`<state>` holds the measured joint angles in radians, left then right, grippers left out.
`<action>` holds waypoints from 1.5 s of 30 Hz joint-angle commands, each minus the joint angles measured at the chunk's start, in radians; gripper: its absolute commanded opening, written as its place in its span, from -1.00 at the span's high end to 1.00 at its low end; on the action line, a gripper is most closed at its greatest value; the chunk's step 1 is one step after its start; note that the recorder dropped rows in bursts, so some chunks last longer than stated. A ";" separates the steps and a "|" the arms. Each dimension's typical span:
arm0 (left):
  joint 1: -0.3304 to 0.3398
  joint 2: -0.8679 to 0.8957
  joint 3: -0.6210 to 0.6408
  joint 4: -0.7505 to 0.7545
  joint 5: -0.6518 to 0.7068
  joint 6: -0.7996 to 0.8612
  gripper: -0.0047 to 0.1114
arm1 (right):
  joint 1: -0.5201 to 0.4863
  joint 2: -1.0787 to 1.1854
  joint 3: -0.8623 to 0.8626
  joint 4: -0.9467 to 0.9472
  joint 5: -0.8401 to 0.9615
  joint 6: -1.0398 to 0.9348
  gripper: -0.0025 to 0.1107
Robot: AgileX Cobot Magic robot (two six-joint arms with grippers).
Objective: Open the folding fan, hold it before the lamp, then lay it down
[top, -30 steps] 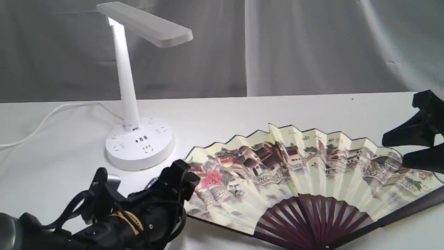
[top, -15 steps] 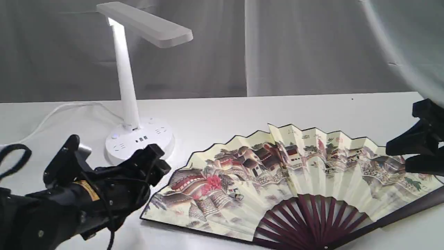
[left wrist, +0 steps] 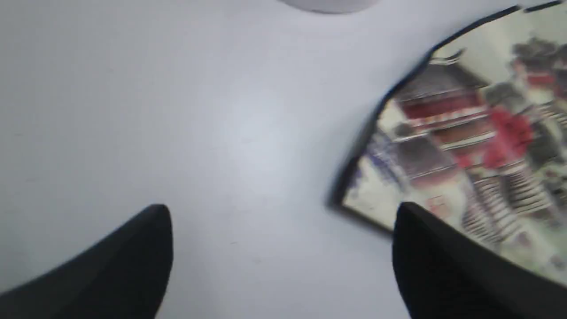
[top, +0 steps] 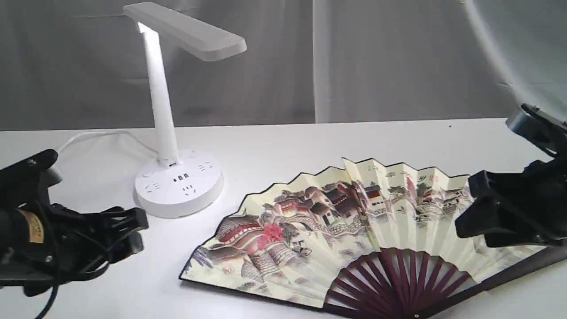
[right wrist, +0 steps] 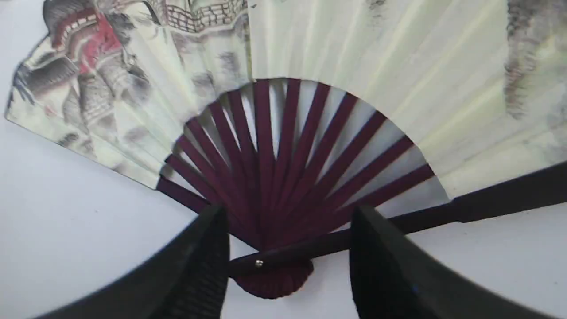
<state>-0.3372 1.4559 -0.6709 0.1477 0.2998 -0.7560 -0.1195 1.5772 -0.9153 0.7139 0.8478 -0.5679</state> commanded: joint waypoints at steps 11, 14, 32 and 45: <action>0.102 -0.034 -0.138 0.115 0.408 0.351 0.92 | 0.130 -0.003 -0.099 -0.508 0.076 0.425 0.35; 0.153 -0.034 -0.138 0.088 0.396 0.368 0.92 | 0.130 -0.003 -0.099 -0.529 0.102 0.427 0.36; 0.368 -0.034 -0.138 -0.266 0.489 0.774 0.92 | 0.130 -0.007 -0.099 -0.663 0.126 0.548 0.80; 0.368 -0.034 -0.138 -0.264 0.512 0.756 0.92 | 0.111 -0.083 -0.020 -0.748 0.015 0.554 0.96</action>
<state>0.0282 1.4300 -0.8040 -0.1122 0.8106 0.0107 0.0058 1.5050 -0.9525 -0.0237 0.8869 -0.0171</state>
